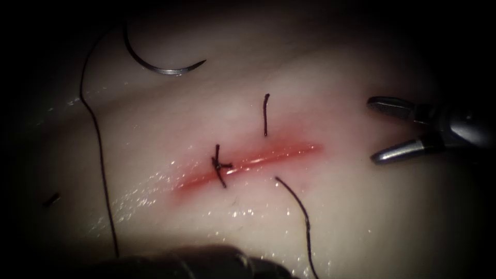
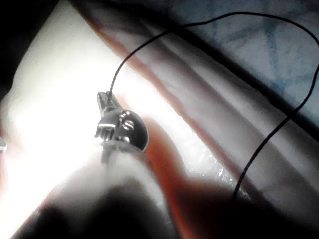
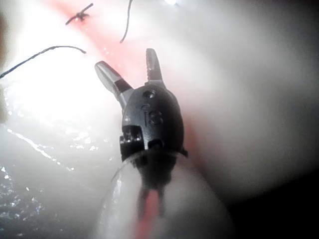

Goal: Wound Closure
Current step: Grab a long suture strand with the left grasper, then use the right gripper to grab the suture and regrasp with the left for more suture.

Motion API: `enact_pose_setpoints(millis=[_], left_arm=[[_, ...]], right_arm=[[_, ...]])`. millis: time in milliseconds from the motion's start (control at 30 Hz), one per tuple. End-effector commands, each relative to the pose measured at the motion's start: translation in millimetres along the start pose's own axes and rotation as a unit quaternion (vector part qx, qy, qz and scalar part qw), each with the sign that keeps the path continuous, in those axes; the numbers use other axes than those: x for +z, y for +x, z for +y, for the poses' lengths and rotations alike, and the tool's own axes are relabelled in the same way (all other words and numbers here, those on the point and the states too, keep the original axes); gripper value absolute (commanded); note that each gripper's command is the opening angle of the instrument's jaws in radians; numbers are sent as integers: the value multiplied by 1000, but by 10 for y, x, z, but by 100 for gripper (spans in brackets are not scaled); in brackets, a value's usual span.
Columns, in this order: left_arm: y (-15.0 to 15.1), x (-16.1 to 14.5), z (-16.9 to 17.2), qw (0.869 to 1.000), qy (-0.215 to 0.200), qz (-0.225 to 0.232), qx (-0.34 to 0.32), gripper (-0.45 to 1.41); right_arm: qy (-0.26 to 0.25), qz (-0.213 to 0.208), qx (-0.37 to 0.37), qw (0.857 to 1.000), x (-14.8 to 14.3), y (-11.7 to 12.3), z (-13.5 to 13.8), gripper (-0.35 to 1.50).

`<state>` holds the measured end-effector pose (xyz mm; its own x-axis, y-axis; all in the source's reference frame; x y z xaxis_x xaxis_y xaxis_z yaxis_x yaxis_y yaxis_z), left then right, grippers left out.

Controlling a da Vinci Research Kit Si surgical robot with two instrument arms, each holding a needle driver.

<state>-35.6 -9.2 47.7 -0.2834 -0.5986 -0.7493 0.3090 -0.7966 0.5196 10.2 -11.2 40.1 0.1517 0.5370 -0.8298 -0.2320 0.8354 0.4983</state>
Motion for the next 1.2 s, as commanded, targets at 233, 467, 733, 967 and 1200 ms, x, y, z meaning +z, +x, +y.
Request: enact_pose_setpoints(millis=[233,467,733,967,1200], left_arm=[[-8,-21,-24,1000,10,-16,-21,-45],[-8,-42,-47,999,22,-23,-13,-45],[-12,-57,-64,999,27,-26,-23,-45],[-16,-66,-63,999,25,-32,-22,-45],[-19,-72,-62,999,24,-37,-25,-45]], right_arm=[[33,-23,-130,991,21,9,-41,64],[33,-16,-252,967,48,41,-74,56],[33,-6,-343,939,88,55,-97,74],[29,-8,-375,926,114,50,-102,123],[47,-19,-389,920,116,46,-91,121]])
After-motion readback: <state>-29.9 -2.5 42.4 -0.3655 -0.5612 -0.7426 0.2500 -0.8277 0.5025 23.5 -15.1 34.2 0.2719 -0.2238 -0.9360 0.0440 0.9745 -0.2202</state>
